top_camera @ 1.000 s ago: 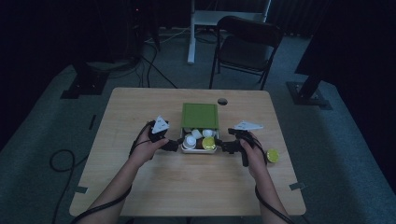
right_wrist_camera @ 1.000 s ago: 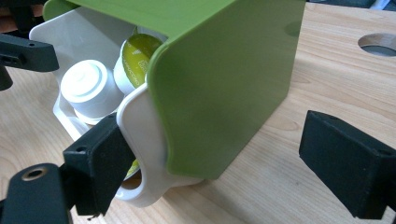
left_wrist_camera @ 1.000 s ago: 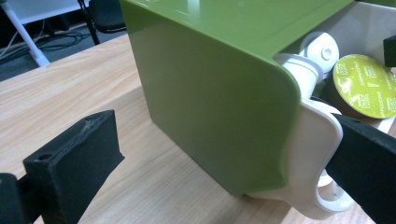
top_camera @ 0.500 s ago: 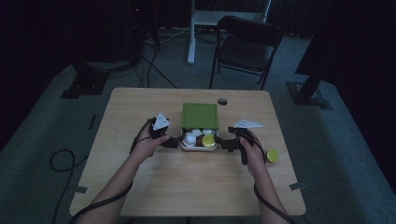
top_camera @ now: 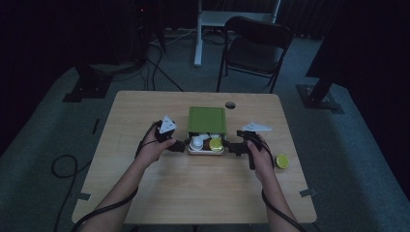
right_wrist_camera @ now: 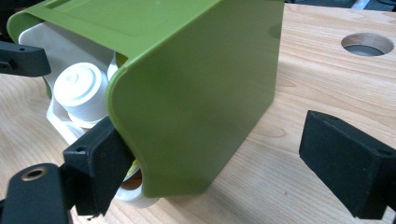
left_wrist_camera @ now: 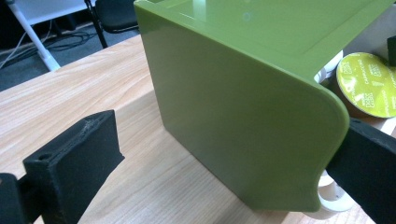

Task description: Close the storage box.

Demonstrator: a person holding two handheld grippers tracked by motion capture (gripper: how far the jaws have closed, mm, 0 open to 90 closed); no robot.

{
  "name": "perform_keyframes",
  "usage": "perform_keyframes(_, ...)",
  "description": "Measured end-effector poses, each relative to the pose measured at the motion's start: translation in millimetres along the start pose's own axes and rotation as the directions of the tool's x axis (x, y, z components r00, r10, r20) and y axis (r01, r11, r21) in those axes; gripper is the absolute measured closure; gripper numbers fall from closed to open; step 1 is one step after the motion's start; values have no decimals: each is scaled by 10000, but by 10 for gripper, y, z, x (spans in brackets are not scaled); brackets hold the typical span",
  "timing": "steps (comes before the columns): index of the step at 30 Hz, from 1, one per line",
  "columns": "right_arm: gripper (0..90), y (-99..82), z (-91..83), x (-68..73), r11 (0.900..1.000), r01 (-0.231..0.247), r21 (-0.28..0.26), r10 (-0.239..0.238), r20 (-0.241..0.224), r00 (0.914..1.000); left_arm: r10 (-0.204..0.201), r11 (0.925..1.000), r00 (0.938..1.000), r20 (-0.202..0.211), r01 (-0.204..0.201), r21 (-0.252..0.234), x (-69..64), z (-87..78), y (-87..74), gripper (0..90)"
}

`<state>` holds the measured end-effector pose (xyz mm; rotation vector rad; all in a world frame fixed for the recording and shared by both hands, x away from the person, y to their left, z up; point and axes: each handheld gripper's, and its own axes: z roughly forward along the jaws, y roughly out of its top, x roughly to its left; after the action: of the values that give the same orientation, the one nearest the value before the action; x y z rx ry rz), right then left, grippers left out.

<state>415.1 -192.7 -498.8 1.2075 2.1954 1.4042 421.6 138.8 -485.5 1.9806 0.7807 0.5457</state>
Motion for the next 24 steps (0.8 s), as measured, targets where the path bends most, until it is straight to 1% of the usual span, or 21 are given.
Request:
perform_keyframes(3, 103, 5, 4, -3, 10000, 30, -12, -30, 88, 10000, 32, 10000, 10000, -36, -32, 14, -4, 4, 8, 1)
perform_keyframes(8, 98, 3, 14, -3, 9999, -148, 9, 148, 106, 9998, -5, 10000, 10000, -45, 5, 0, -6, 6, 6, 1)
perform_keyframes(12, 99, -9, 24, 0, 9978, -646, -158, 654, 555, 9963, 2, 10000, 10000, -88, -2, -40, -31, 14, 11, 2)
perform_keyframes(15, 99, -28, 31, 0, 9965, -790, -286, 805, 546, 9953, -78, 9999, 9999, -116, 77, -79, -33, 10, 9, 2)
perform_keyframes(21, 101, -53, 34, 3, 9978, -643, -177, 651, 540, 9964, -238, 9995, 9997, -74, 236, -189, -36, -20, 24, 2)
perform_keyframes(24, 101, -47, 23, 12, 9982, -593, -102, 597, 567, 9966, -336, 9992, 9994, 9, 336, -237, -50, -29, 29, 2)
